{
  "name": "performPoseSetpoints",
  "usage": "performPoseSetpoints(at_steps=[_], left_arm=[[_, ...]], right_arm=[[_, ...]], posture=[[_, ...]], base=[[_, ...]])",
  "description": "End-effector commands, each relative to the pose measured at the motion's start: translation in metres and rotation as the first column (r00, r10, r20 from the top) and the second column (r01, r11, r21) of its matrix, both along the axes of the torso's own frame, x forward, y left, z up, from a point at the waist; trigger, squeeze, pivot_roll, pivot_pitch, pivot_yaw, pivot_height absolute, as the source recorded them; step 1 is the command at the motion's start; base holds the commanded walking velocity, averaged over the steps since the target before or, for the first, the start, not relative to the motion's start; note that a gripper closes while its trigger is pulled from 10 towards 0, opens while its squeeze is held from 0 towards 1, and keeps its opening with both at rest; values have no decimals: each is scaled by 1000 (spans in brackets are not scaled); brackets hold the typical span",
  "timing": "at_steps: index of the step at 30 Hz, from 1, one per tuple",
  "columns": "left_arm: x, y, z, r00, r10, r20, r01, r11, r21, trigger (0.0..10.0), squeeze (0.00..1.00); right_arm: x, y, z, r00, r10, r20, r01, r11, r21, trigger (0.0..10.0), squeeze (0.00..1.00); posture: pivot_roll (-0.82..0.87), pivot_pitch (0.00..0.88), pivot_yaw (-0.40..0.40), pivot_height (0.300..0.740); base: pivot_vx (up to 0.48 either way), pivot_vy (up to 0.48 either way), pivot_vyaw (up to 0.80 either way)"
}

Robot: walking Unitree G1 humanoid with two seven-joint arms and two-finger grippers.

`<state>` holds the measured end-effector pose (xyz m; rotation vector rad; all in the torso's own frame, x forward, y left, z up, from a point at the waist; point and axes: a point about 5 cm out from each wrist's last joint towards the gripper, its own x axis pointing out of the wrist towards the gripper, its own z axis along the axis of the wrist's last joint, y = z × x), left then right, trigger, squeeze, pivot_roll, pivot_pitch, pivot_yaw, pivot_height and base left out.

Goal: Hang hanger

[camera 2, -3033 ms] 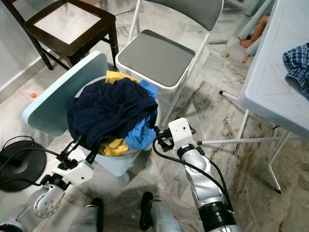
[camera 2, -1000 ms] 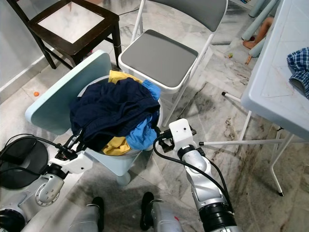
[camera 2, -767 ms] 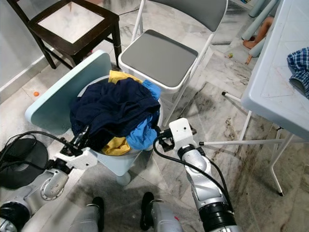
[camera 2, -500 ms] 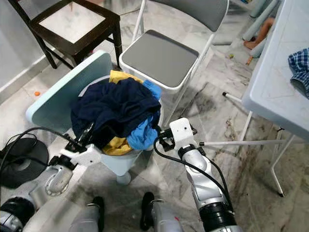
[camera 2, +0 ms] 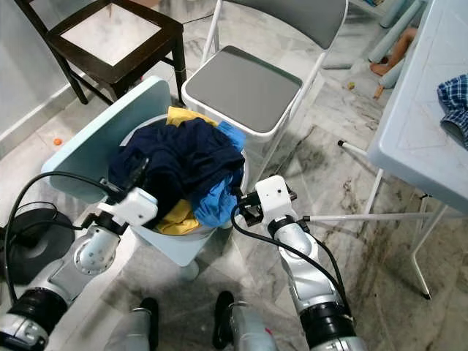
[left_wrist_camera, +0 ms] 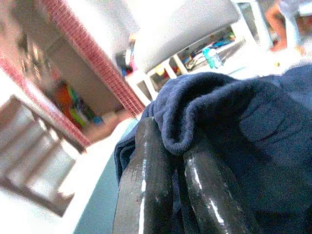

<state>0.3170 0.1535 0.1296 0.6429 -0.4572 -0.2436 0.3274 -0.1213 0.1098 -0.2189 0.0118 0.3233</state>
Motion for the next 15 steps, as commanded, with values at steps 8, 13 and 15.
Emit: performPoseSetpoints(at_steps=[8,13,15], left_arm=[[-8,-8,4,948,-170,-267,85,949,-302,0,0],[-10,-15,19,900,-274,-339,157,930,-333,0,0],[-11,-20,27,890,-301,-343,189,927,-324,0,0]], right_arm=[[-1,-3,-8,1000,-17,-21,18,1000,14,10000,0],[-1,-8,-12,999,-40,-22,40,999,9,10000,0],[-1,-10,-11,998,-57,-17,57,998,13,10000,0]], posture=[[258,240,-71,740],[249,227,-49,740],[228,222,-48,740]], base=[[0,0,0],[0,0,0],[0,0,0]])
